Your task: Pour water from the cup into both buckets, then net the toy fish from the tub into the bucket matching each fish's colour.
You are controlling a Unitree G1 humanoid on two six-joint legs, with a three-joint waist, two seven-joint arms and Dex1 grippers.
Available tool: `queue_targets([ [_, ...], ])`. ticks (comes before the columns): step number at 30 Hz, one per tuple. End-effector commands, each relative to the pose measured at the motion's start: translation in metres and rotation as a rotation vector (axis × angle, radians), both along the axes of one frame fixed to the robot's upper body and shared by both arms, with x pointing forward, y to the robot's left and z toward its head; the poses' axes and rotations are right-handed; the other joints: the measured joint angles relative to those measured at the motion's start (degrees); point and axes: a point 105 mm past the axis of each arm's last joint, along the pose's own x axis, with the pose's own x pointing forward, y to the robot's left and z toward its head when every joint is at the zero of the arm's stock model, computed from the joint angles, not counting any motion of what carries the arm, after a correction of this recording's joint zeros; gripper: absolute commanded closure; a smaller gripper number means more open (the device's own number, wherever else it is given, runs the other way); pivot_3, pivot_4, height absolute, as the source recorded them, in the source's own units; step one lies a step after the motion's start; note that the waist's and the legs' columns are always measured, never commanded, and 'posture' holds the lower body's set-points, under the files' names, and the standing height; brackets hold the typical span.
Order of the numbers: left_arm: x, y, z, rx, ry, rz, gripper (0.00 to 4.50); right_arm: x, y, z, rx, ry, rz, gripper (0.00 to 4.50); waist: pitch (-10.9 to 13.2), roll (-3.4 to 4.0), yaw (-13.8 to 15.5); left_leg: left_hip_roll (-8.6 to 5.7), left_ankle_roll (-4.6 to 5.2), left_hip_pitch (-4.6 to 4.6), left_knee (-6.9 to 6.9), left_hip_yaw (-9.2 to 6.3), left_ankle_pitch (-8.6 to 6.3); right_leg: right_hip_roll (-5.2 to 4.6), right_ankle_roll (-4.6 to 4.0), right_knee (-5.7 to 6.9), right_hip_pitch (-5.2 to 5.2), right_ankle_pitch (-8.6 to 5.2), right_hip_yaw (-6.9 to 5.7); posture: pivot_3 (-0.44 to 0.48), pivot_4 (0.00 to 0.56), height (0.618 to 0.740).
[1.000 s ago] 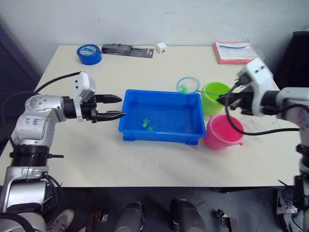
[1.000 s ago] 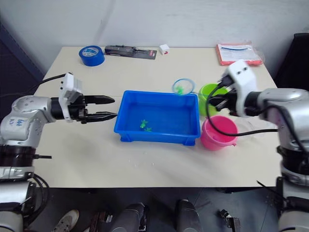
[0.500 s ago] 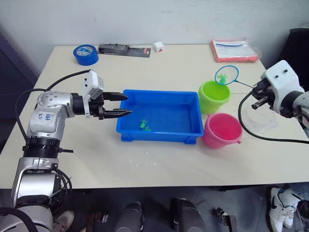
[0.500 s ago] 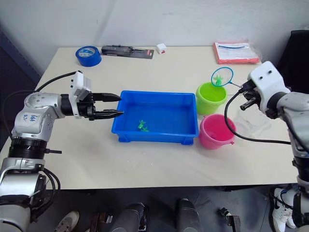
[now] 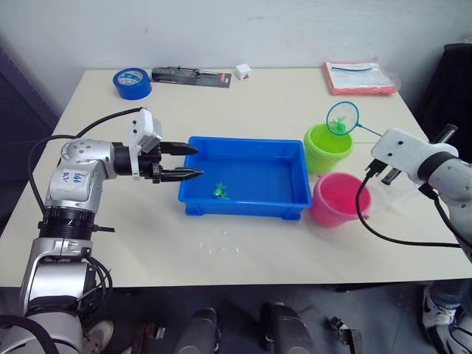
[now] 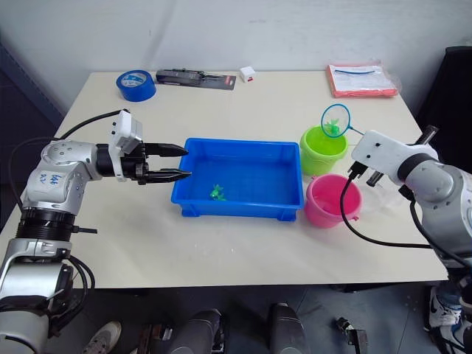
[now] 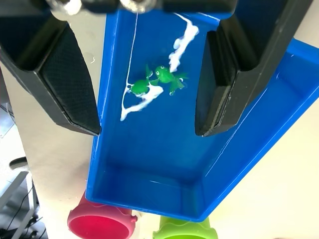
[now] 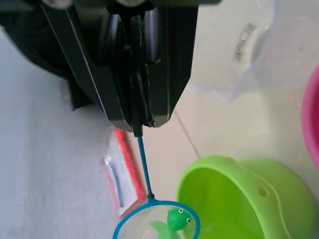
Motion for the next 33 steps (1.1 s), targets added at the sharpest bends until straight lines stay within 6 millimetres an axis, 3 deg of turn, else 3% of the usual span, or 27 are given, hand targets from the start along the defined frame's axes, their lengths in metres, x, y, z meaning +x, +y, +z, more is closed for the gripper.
queue_targets([
  [1,-0.002,0.0,0.009,0.001,-0.037,-0.009,1.24,-0.004,0.011,0.016,-0.162,-0.12,0.044,3.7,0.0,0.0,-0.1,0.0,0.0,0.0,0.0,0.0,0.0,0.01,0.0,0.0,0.0,0.0,0.01,0.0,0.15,0.737],
  [14,-0.003,0.002,0.009,0.005,-0.032,-0.004,1.24,-0.004,0.013,-0.009,-0.471,-0.188,0.065,3.7,0.0,0.0,-0.1,0.01,0.0,0.01,0.01,0.06,0.0,0.09,0.0,0.02,-0.01,0.0,0.03,0.0,0.15,0.737],
  [33,-0.005,0.003,0.009,0.006,-0.024,0.0,1.24,-0.002,0.001,-0.005,-0.68,-0.314,0.015,3.7,0.0,0.0,-0.2,0.02,0.0,0.02,0.01,0.11,0.0,0.15,0.0,0.05,-0.02,0.0,0.06,0.0,0.15,0.737],
])
